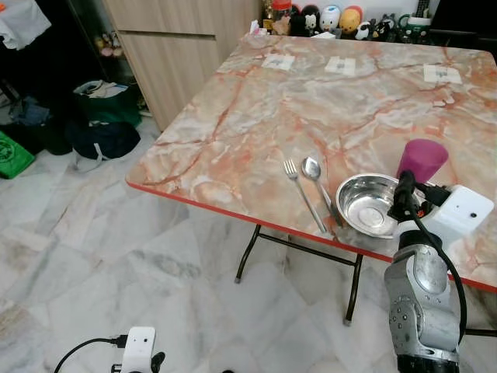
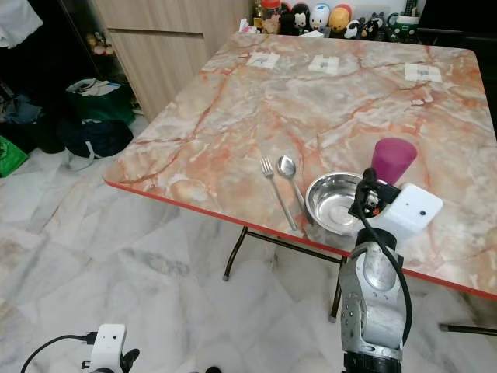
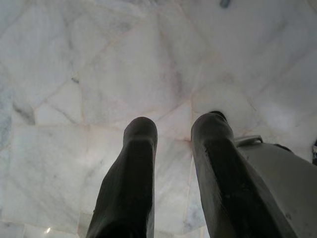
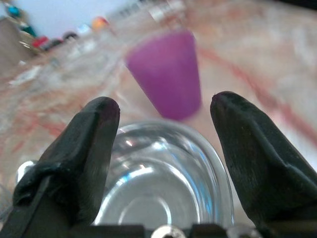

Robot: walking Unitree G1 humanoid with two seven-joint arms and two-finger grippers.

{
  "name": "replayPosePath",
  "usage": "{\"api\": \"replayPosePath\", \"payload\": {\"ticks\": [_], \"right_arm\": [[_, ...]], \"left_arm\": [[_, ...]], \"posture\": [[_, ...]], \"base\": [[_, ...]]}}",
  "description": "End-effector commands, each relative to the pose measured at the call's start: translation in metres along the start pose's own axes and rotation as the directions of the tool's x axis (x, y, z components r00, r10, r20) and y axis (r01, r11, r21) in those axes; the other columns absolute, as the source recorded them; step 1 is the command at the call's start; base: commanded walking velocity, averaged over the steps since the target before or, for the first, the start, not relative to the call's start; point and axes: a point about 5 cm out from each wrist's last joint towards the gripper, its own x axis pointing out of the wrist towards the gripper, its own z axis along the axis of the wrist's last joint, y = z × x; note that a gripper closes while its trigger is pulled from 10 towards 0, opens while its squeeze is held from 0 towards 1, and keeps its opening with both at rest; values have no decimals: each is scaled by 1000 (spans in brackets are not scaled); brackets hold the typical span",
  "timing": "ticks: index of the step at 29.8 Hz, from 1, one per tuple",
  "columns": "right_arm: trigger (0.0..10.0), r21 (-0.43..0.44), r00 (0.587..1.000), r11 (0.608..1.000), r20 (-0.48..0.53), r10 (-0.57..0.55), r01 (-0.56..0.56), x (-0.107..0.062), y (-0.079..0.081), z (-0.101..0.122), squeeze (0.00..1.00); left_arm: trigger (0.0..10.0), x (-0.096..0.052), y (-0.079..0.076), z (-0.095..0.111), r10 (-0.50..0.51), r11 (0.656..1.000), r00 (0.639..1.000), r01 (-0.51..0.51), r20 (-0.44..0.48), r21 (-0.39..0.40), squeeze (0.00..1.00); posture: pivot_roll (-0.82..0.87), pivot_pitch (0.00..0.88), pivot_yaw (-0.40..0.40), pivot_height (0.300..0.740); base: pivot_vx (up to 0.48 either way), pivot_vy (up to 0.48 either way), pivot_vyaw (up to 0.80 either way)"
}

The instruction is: Setting the table

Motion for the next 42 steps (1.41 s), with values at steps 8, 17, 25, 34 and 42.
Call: {"api": "replayPosePath", "payload": {"ticks": [8,17,25,34,42], "right_arm": [[10000,52,984,995,-156,-82,91,10,-16,-6,0],[10000,58,965,992,-246,-92,109,9,-25,-15,0],[10000,69,946,996,-325,-25,50,11,-17,-25,0],[0,71,941,997,-337,-12,38,11,-13,-27,0],[0,75,942,996,-336,-16,44,12,-11,-27,0]], "left_arm": [[10000,-1,-1,-3,-4,1000,1000,4,-8,27,0],[10000,0,-3,-1,-14,999,1000,13,9,40,0],[10000,1,-8,5,-24,999,999,22,35,45,0],[10000,2,-9,10,-26,999,998,23,58,46,0],[10000,3,-9,14,-24,999,997,21,71,44,0]], "posture": [[-103,93,78,740],[-108,83,82,740],[-105,78,83,740],[-101,103,83,740],[-95,113,82,740]], "base": [[0,0,0],[0,0,0],[0,0,0],[0,0,0],[0,0,0]]}}
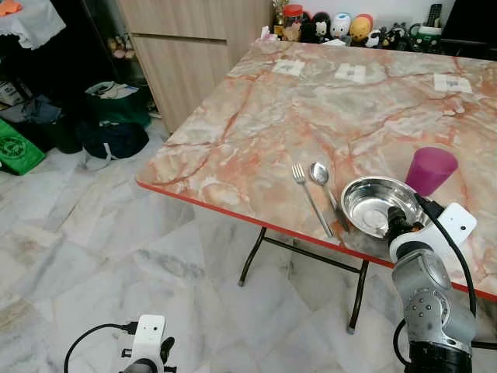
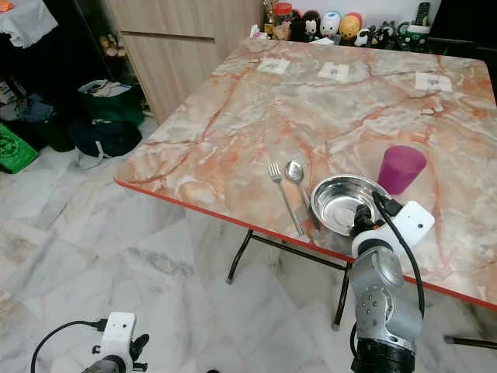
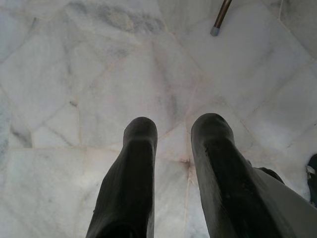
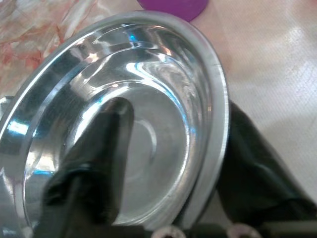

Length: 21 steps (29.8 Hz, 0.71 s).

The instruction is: Setting the table

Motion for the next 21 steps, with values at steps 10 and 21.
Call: {"api": "replayPosePath", "payload": {"ticks": [10,21], "right_arm": [[0,-1,1000,1000,0,4,-4,0,8,-2,0],[0,-12,999,1000,44,-24,25,0,6,3,0]], "left_arm": [[10000,0,1,-1,8,1000,1000,-7,-13,15,0],[10000,-1,1,-6,4,1000,999,-3,-36,24,0]], "posture": [[-93,115,83,740],[-93,118,81,740]], "base": [[0,0,0],[0,0,0]]}}
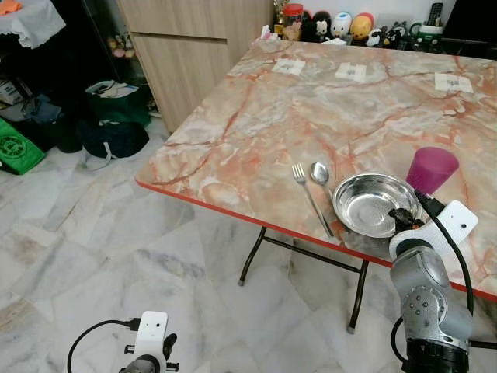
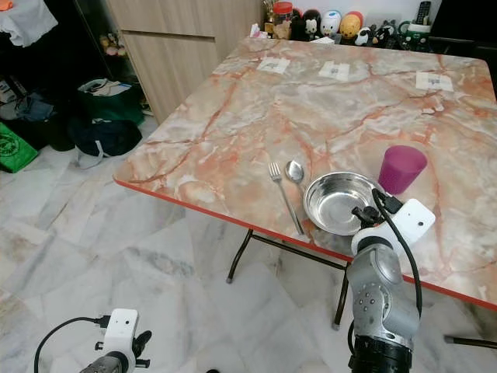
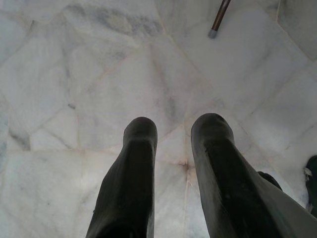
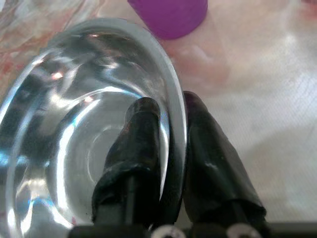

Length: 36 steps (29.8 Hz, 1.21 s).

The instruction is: Setting the table

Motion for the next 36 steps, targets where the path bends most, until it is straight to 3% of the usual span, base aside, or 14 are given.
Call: {"api": "replayPosePath", "payload": {"ticks": [1,6,11,13,14,15,22,25,28,36], "right_arm": [[0,-15,1000,1000,6,-11,11,-1,2,-1,0],[0,-5,997,1000,76,-6,6,-4,2,4,0],[0,23,976,995,201,90,-96,-14,10,12,0],[0,-2,962,991,239,133,-136,-21,14,12,0],[3020,-9,957,989,250,148,-151,-24,15,12,0],[10000,-13,951,986,264,163,-165,-26,16,13,0],[10000,-57,886,958,367,282,-281,-39,30,22,0],[10000,-101,879,952,365,306,-290,-37,35,23,0],[10000,-86,877,951,370,308,-298,-36,39,24,0],[10000,-94,868,947,380,320,-308,-37,41,24,0]], "left_arm": [[10000,-4,5,-11,9,1000,999,-8,-43,23,0],[10000,-4,7,-12,10,1000,999,-9,-47,25,0],[10000,-5,9,-13,17,999,999,-16,-47,32,0],[10000,-5,10,-13,22,999,999,-20,-46,33,0],[10000,-5,10,-13,24,999,999,-22,-45,34,0],[10000,-5,11,-13,26,999,999,-24,-43,33,0],[10000,-5,8,-14,28,999,998,-26,-51,43,0],[10000,-5,6,-15,24,998,998,-21,-51,56,0],[10000,-5,6,-16,27,998,998,-24,-52,49,0],[10000,-6,10,-18,36,998,998,-33,-59,47,0]], "posture": [[-94,118,82,740],[-95,118,80,740],[-98,115,79,740],[-95,115,76,740],[-95,115,76,740],[-98,115,75,740],[-104,113,75,740],[-103,110,74,740],[-101,110,72,740],[-102,107,70,740]], "base": [[0,0,0],[0,0,0],[0,0,0],[0,0,0],[0,0,0],[0,0,0],[0,0,0],[0,-157,0],[0,-472,0],[0,-472,-770]]}}
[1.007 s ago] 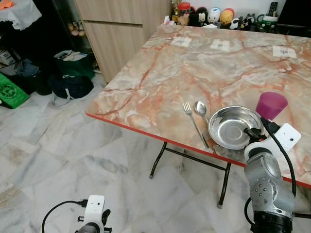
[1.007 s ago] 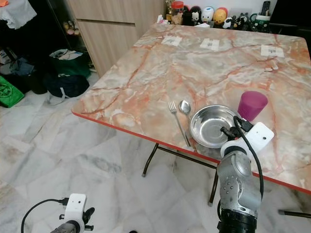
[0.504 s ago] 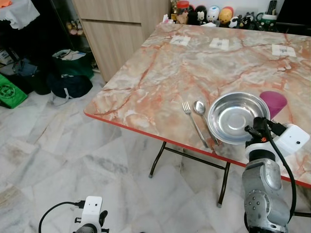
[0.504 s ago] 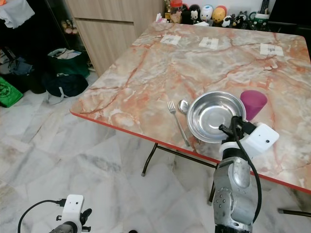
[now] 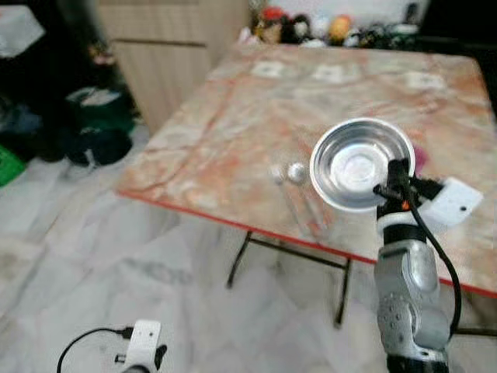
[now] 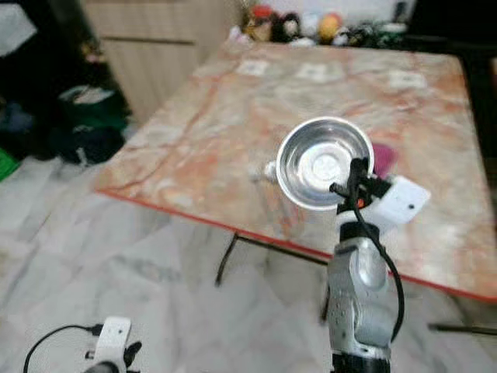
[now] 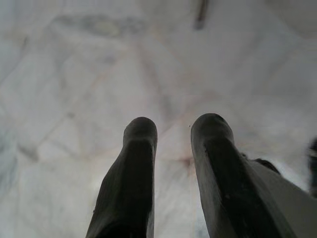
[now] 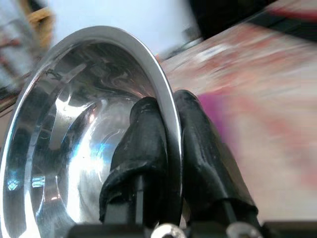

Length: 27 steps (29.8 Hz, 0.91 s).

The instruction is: Setting the table

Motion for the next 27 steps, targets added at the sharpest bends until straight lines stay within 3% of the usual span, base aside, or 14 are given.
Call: {"api": "replayPosePath", "payload": {"ticks": [1,27], "right_arm": [[10000,-3,1000,1000,21,-19,19,-1,-3,2,0],[10000,-30,998,999,61,-30,32,4,-5,6,0]], "left_arm": [[10000,-2,1,-6,4,1000,1000,-4,-17,3,0],[10000,-2,5,-6,11,1000,999,-11,-33,7,0]], "posture": [[-104,107,71,740],[-112,106,77,740]], "base": [[0,-472,-756],[0,-463,-29]]}}
